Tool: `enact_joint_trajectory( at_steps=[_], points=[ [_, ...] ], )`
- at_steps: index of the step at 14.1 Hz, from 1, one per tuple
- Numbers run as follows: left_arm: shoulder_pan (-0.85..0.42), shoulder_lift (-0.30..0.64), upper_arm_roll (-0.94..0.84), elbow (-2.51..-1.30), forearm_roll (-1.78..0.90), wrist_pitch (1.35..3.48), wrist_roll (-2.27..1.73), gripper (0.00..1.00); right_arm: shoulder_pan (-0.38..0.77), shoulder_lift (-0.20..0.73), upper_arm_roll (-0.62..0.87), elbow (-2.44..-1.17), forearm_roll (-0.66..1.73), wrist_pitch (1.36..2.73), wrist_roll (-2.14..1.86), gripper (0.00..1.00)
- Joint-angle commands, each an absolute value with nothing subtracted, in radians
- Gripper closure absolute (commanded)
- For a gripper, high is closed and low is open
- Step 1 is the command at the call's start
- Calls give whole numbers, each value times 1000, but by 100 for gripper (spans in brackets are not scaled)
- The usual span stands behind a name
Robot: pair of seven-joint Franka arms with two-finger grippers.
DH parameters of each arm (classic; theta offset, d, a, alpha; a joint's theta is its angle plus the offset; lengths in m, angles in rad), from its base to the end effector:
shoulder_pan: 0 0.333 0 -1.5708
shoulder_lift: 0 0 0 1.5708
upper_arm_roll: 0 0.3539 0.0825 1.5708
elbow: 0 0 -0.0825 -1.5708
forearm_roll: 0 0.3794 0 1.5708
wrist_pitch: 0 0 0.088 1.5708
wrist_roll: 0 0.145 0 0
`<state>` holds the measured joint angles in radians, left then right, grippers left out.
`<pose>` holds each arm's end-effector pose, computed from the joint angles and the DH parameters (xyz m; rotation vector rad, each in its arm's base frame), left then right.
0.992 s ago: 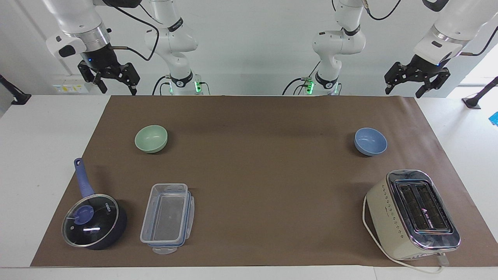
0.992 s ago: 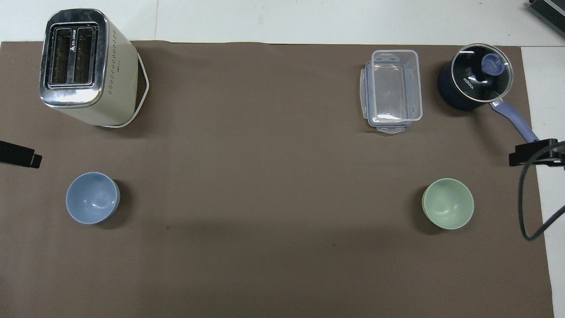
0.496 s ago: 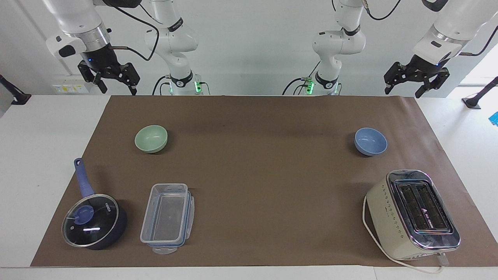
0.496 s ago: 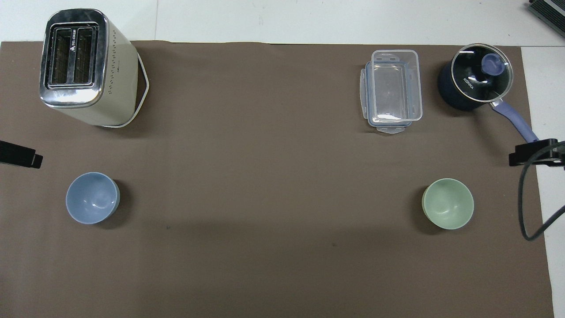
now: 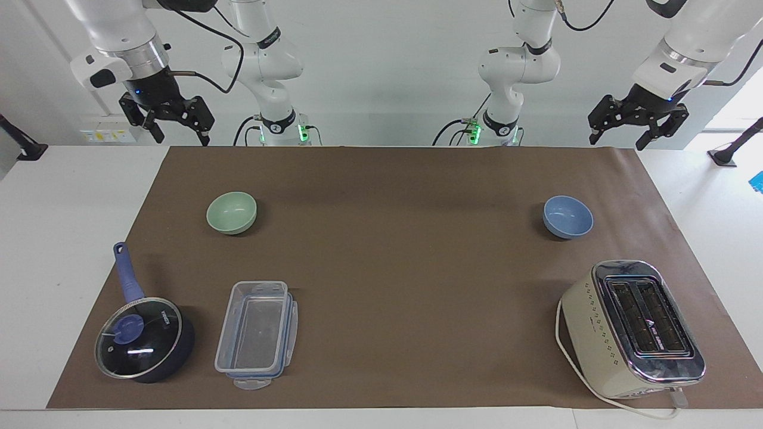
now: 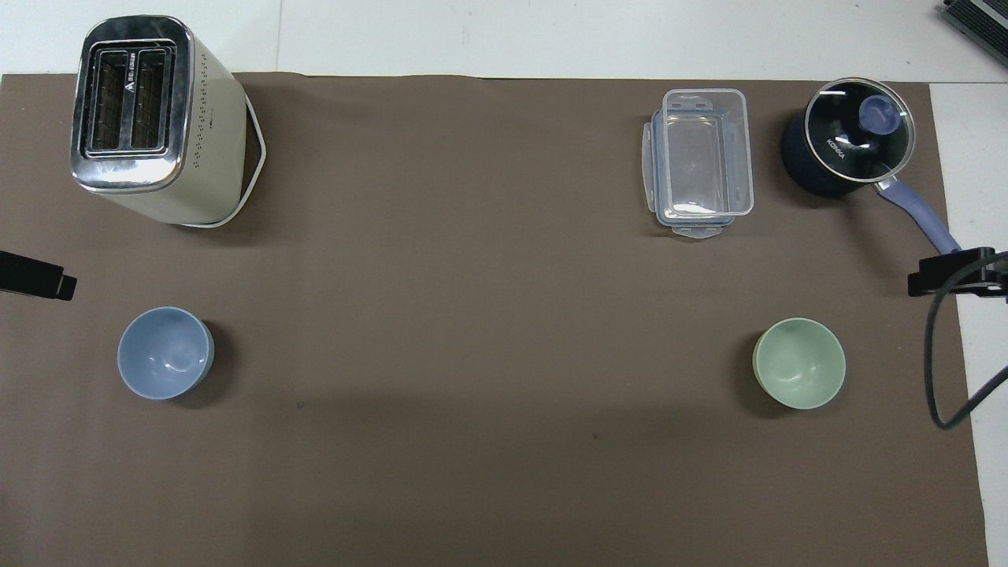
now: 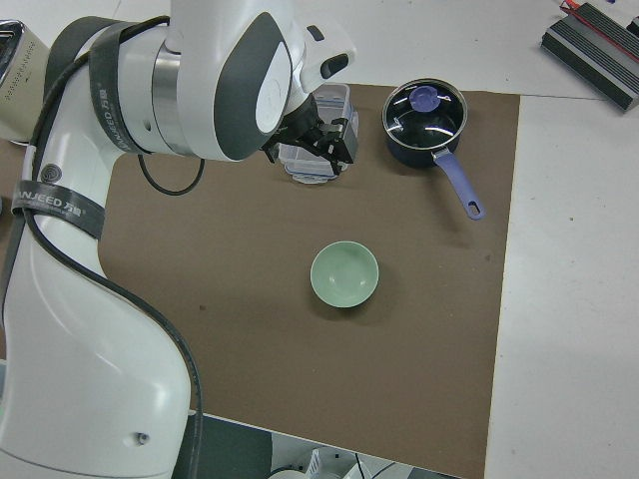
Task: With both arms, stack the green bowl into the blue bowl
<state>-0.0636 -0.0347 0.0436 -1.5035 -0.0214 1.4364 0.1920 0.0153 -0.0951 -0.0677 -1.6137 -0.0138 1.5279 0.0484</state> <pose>0.5223 -0.0133 0.6625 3.0979 -0.3336 -0.0473 0.5116 -0.0308 0.6510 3.1302 -0.1585 0.0142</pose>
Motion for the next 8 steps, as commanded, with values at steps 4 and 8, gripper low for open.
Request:
enact_joint_trajectory(
  at_steps=[4, 8],
  points=[
    [-66, -49, 46, -1516, -34, 1427, 199, 0, 8, -101, -67, -1618, -6, 1528, 35, 0],
    [-66, -51, 46, -1517, -34, 1427, 199, 0, 8, -104, -67, -1624, -6, 1528, 37, 0]
  ],
)
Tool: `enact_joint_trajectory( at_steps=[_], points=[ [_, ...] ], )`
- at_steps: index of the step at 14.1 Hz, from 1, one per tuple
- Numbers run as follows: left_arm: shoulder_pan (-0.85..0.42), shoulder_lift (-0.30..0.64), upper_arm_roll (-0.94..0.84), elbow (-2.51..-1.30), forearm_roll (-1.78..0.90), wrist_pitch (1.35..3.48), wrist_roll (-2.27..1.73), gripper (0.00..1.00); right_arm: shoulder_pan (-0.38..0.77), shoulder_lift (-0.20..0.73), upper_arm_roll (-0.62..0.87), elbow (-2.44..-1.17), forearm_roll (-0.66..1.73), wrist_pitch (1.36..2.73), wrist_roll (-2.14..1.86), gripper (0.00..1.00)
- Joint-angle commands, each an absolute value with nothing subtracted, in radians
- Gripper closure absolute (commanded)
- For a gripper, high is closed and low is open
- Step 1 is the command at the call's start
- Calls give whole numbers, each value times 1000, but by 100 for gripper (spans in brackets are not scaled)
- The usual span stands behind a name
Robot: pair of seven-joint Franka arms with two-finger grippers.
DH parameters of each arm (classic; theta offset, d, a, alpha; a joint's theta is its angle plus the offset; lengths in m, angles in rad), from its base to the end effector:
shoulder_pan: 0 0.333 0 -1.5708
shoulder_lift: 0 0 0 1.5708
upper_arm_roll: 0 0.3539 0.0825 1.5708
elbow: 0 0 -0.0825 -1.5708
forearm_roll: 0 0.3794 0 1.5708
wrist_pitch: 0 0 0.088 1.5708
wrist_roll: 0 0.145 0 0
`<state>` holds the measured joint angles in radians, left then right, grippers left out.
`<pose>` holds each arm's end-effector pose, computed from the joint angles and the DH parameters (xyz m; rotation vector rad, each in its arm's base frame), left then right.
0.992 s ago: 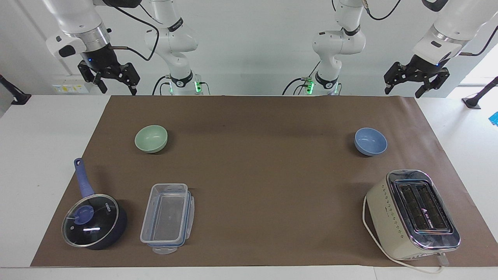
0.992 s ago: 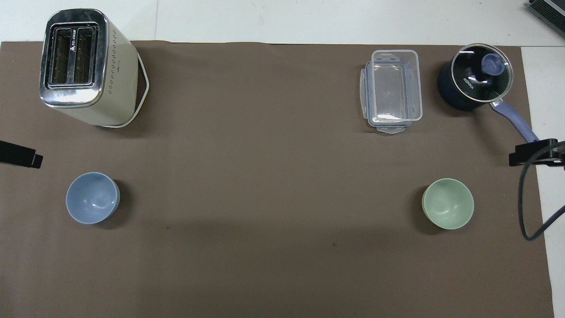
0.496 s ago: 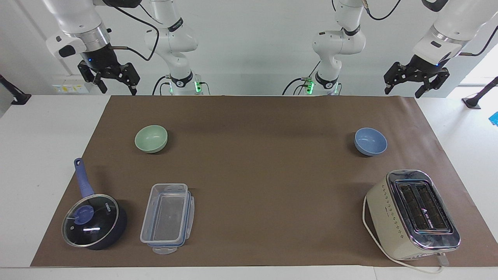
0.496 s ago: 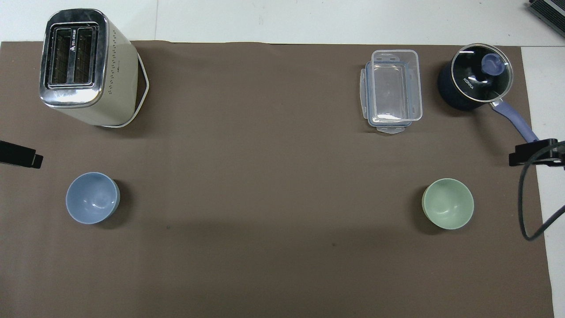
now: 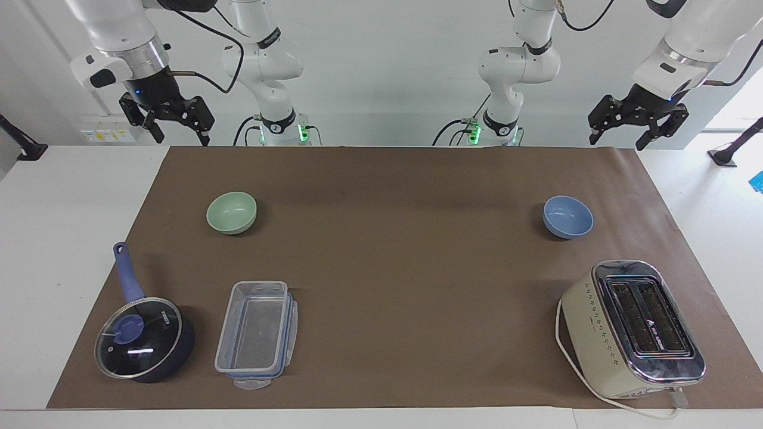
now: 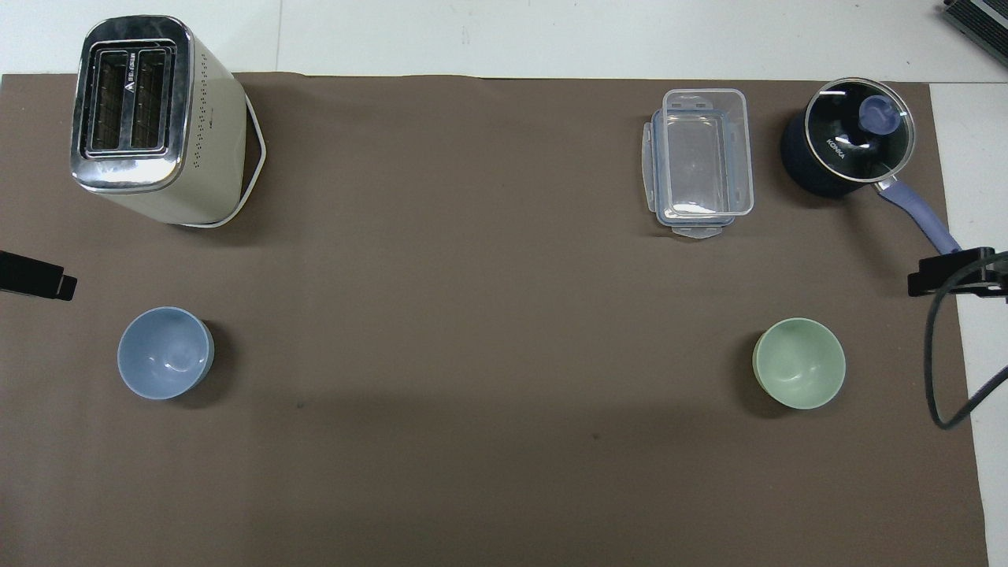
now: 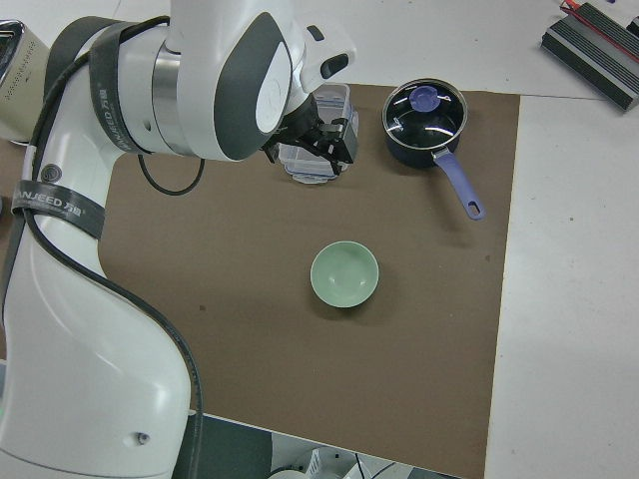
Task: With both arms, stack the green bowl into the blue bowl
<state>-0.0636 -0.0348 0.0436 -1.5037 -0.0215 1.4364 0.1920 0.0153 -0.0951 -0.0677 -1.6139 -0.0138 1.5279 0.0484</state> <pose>0.5223 -0.0133 0.6625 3.0977 -0.3336 -0.0474 0.5116 -0.0308 0.6509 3.1302 -0.1585 0.0139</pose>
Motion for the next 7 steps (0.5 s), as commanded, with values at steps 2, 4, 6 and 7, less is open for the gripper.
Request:
enact_joint_trajectory(
  at_steps=[2, 4, 6, 7],
  points=[
    [-66, -51, 46, -1517, -34, 1427, 199, 0, 8, -106, -67, -1626, -8, 1528, 40, 0],
    [-66, -51, 46, -1517, -34, 1427, 199, 0, 8, -107, -67, -1629, -9, 1525, 38, 0],
    [-66, -51, 46, -1517, -34, 1428, 199, 0, 8, -109, -69, -1631, -8, 1517, 35, 0],
    [-66, -51, 46, -1517, -34, 1428, 201, 0, 6, -109, -74, -1626, -6, 1503, 32, 0]
  ],
)
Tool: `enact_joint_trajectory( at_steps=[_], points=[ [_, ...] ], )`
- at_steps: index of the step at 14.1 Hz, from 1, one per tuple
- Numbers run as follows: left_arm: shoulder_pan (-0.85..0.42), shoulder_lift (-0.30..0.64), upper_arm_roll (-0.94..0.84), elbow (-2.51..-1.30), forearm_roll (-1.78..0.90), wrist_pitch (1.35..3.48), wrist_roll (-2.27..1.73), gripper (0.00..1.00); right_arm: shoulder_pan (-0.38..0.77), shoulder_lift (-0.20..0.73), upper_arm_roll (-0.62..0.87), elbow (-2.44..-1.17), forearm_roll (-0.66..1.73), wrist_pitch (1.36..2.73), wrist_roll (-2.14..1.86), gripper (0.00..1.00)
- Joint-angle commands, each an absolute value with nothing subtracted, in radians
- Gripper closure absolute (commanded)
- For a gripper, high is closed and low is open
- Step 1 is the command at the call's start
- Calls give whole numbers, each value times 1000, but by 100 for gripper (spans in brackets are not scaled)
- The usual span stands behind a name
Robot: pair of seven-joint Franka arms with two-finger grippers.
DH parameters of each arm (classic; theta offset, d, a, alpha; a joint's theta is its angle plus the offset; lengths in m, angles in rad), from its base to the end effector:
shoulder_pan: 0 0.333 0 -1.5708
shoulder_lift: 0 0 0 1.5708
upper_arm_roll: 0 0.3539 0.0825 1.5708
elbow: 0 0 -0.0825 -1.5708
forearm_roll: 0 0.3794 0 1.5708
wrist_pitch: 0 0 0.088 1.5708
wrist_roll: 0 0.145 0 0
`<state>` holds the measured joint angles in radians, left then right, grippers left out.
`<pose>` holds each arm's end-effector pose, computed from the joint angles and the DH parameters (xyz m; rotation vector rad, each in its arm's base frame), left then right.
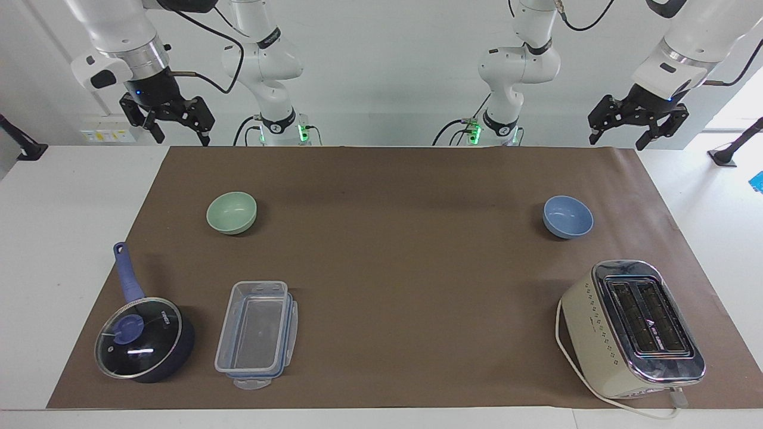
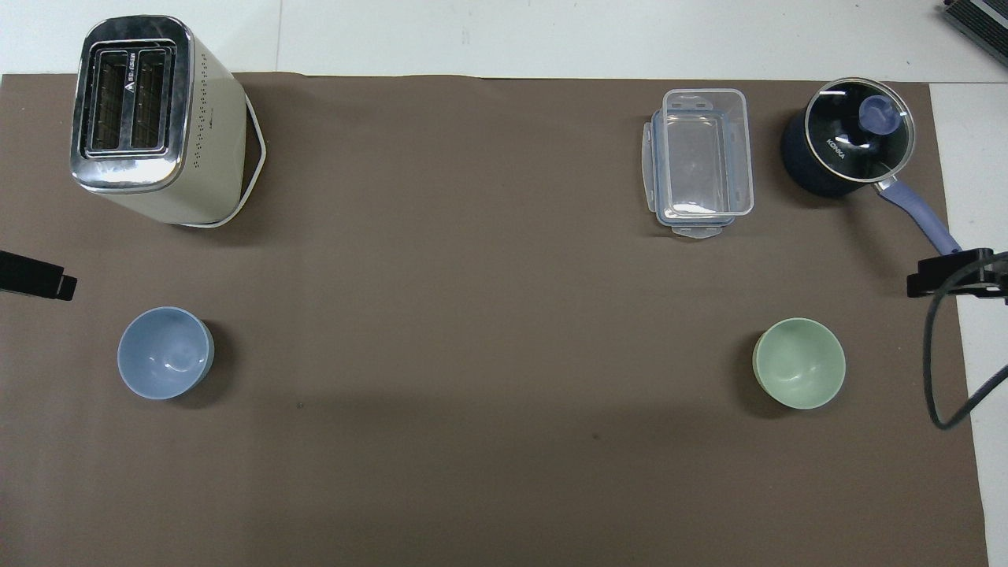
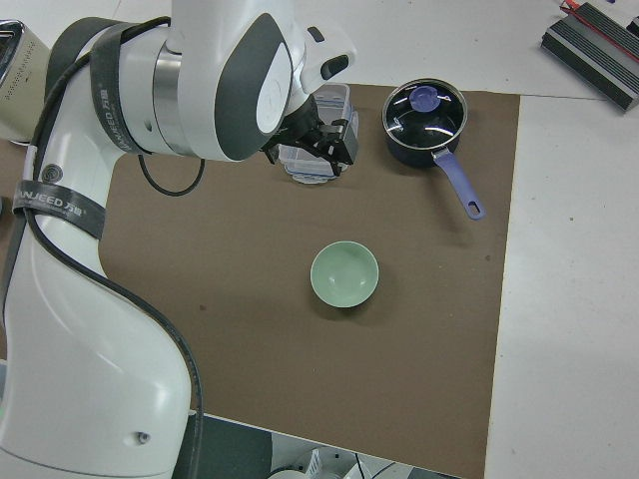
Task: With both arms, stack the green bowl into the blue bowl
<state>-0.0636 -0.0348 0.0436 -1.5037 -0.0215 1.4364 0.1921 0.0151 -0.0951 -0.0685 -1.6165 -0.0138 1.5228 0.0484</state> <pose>0.5223 -0.0133 0.6625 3.0977 -0.3338 -0.0474 0.5107 -0.0313 0.6493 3.1302 -0.1600 0.0018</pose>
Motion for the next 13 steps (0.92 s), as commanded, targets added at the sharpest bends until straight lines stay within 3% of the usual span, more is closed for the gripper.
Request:
enact_joint_trajectory(
  at_steps=[1, 7, 13],
  points=[
    [-66, -51, 46, -1517, -34, 1430, 199, 0, 6, -109, -75, -1625, -6, 1500, 31, 0],
    [-51, -103, 49, -1617, -37, 1514, 233, 0, 6, -115, -72, -1629, -17, 1493, 23, 0],
    [26, -136, 66, -1857, -52, 1728, 343, 0, 8, -117, -72, -1631, -17, 1491, 20, 0]
  ],
)
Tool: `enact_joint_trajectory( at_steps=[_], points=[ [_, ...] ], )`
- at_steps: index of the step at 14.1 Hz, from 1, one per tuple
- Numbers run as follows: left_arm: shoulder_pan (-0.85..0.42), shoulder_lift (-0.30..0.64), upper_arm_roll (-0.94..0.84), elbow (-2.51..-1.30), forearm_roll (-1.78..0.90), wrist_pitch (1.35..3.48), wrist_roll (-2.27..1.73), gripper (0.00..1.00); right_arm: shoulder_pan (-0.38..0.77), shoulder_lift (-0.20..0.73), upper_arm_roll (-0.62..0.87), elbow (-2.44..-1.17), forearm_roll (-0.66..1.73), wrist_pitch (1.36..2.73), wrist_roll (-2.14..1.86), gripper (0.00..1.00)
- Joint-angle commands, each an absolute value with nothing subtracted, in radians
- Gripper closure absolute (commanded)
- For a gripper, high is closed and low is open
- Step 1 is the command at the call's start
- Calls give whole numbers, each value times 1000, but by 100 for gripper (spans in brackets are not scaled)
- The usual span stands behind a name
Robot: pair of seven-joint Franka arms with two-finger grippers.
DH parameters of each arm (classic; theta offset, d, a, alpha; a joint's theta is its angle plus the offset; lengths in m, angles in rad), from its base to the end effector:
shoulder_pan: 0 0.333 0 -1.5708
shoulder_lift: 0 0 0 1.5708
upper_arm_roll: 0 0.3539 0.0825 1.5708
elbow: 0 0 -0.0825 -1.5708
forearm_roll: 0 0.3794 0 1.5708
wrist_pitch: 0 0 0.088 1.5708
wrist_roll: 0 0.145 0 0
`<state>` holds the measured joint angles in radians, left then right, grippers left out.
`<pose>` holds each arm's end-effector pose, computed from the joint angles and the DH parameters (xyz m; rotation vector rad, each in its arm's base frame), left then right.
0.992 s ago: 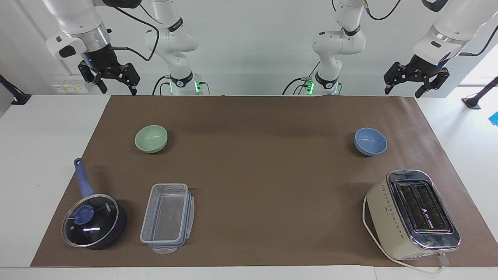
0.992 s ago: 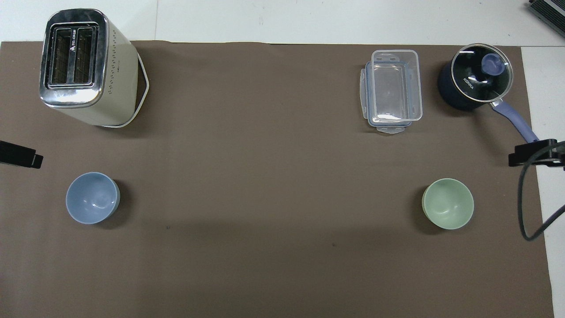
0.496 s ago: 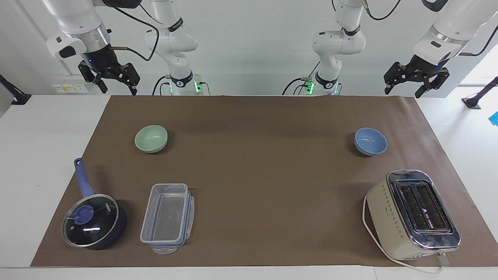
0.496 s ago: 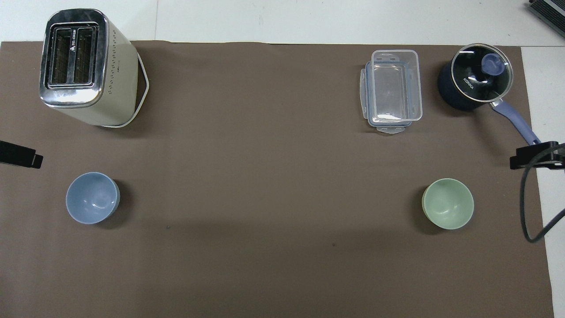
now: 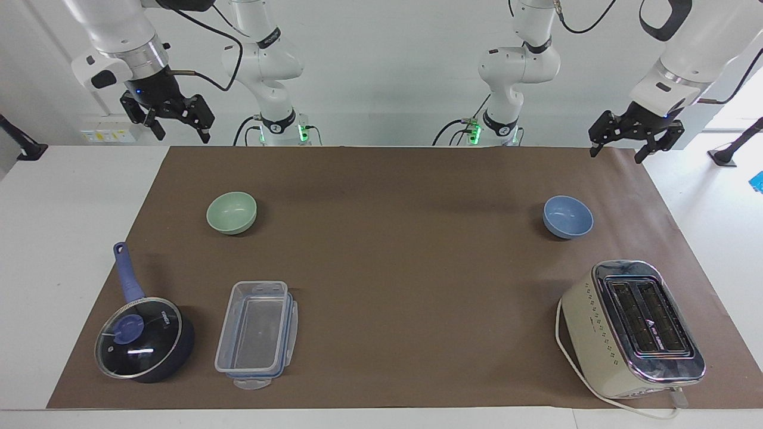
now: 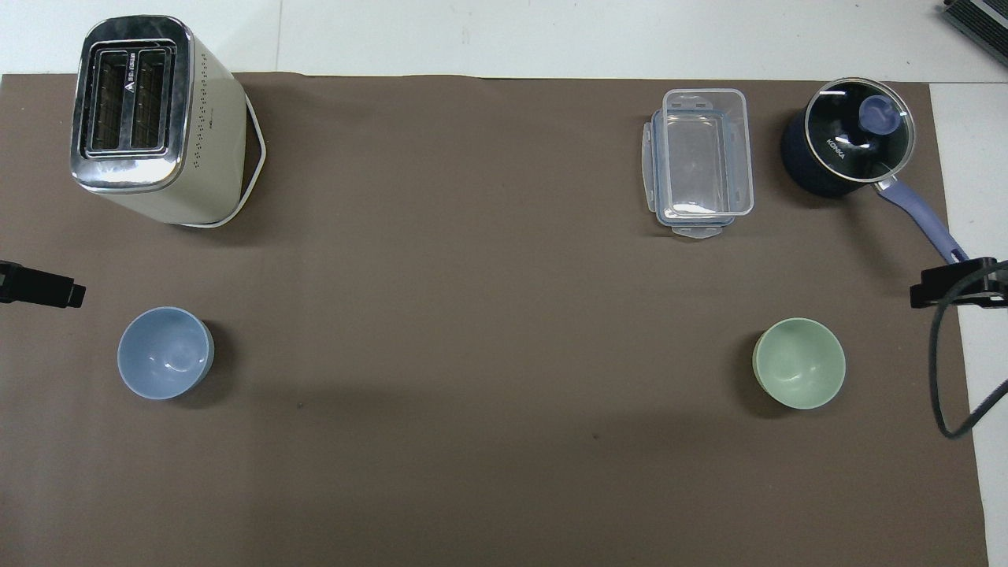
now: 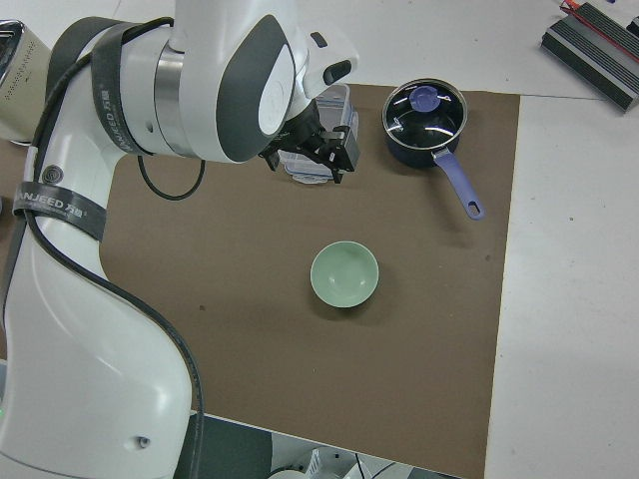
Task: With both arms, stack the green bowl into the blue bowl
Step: 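Reach the left gripper to the rim of the blue bowl and grasp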
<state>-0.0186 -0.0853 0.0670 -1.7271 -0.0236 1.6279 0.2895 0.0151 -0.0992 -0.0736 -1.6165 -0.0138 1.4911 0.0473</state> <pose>0.5219 0.0234 0.6018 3.0880 -0.3721 -0.0140 0.5046 -0.0338 0.6486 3.1306 -0.1665 -0.0415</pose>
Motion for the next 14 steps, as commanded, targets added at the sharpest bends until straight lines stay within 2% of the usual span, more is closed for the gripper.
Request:
enact_joint_trajectory(
  at_steps=[1, 7, 12, 14],
  points=[
    [56, -144, 66, -1914, -58, 1790, 359, 0, 6, -117, -72, -1632, -17, 1491, 18, 0],
    [155, -147, 66, -2195, -115, 2074, 486, 0, 6, -120, -74, -1638, -17, 1491, 17, 0],
    [158, -77, 66, -2308, -169, 2247, 531, 0, 6, -120, -72, -1638, -15, 1491, 17, 0],
    [181, -35, 66, -2313, -170, 2263, 537, 0, 6, -121, -74, -1640, -17, 1491, 17, 0]
  ],
)
